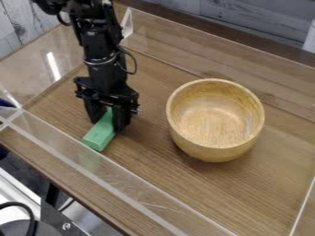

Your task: Put the green block in the brown bowl

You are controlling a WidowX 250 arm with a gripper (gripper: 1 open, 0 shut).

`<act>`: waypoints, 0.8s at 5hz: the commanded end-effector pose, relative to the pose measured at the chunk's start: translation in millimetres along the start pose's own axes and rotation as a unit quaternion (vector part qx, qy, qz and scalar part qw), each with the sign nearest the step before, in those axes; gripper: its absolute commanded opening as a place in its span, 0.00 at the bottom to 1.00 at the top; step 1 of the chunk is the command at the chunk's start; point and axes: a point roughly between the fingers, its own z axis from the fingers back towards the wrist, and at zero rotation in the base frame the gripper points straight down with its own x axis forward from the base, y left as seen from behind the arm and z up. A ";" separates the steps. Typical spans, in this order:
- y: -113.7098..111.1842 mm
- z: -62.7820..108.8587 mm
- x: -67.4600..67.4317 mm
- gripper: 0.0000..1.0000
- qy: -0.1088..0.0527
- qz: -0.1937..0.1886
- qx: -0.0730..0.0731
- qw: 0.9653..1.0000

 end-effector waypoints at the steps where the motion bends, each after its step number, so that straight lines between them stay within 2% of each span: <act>1: -1.7 31.5 14.6 0.00 -0.044 0.001 0.005 0.999; 2: -12.0 54.3 23.2 0.00 -0.056 0.007 -0.006 0.998; 3: -31.8 79.2 37.8 0.00 -0.063 0.010 -0.018 0.998; 4: -55.2 82.7 41.1 0.00 -0.061 -0.013 -0.028 0.998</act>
